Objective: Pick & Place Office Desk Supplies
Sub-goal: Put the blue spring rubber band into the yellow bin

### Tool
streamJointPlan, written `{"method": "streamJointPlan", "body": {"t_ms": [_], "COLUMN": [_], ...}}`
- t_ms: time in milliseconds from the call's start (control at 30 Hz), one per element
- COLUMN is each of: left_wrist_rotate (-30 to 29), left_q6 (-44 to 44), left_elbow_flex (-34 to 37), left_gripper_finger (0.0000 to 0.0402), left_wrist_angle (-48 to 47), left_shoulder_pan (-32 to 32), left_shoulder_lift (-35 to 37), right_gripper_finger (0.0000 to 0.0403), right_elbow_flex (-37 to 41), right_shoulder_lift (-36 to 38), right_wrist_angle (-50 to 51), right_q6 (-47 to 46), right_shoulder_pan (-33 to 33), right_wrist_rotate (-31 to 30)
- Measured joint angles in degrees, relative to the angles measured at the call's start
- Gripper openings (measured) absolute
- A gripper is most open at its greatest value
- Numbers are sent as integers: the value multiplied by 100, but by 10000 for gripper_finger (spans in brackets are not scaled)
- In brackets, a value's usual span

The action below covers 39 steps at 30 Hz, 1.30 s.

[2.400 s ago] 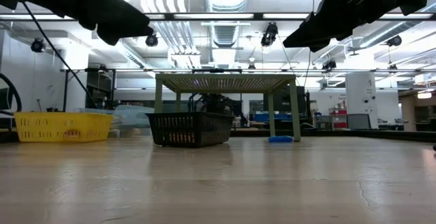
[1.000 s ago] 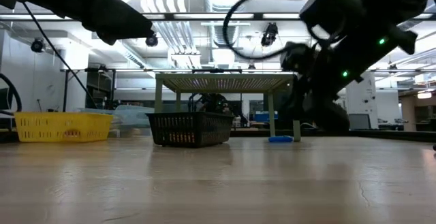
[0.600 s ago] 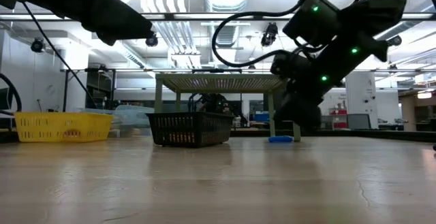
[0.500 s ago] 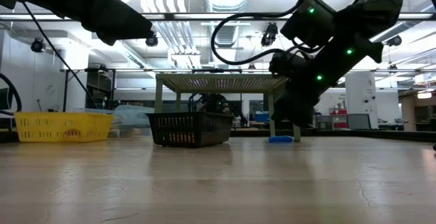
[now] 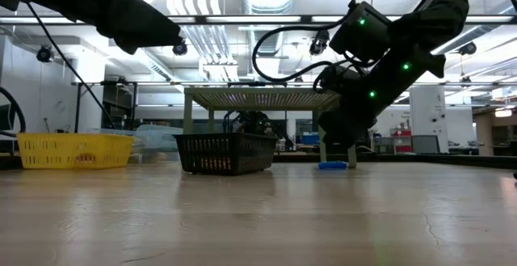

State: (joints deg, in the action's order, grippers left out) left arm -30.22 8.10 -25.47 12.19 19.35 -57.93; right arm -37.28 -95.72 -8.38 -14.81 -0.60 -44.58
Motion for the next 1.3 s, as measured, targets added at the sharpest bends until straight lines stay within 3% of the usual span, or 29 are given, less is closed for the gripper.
{"method": "streamJointPlan", "body": {"t_ms": [267,500,767,900,1300], "left_wrist_rotate": [1,2,2,2,4], "left_q6": [0,-2,-10,-15,70], "left_elbow_flex": [0,0,0,0,0], "left_gripper_finger": [186,186,187,187,189], "left_wrist_angle": [-2,-2,-9,-11,-9], "left_shoulder_pan": [0,0,0,0,0], "left_shoulder_lift": [0,0,0,0,-2], "right_gripper_finger": [47,9,8,8,8], "right_elbow_flex": [22,20,-21,-83,-190], "right_shoulder_lift": [-33,-591,-1071,-1078,-1102], "right_wrist_angle": [-48,-1005,-1281,-1323,-1316], "right_q6": [-20,248,635,920,640], "right_shoulder_pan": [-22,-14,259,311,116], "right_wrist_rotate": [385,368,-827,-849,-961]}}
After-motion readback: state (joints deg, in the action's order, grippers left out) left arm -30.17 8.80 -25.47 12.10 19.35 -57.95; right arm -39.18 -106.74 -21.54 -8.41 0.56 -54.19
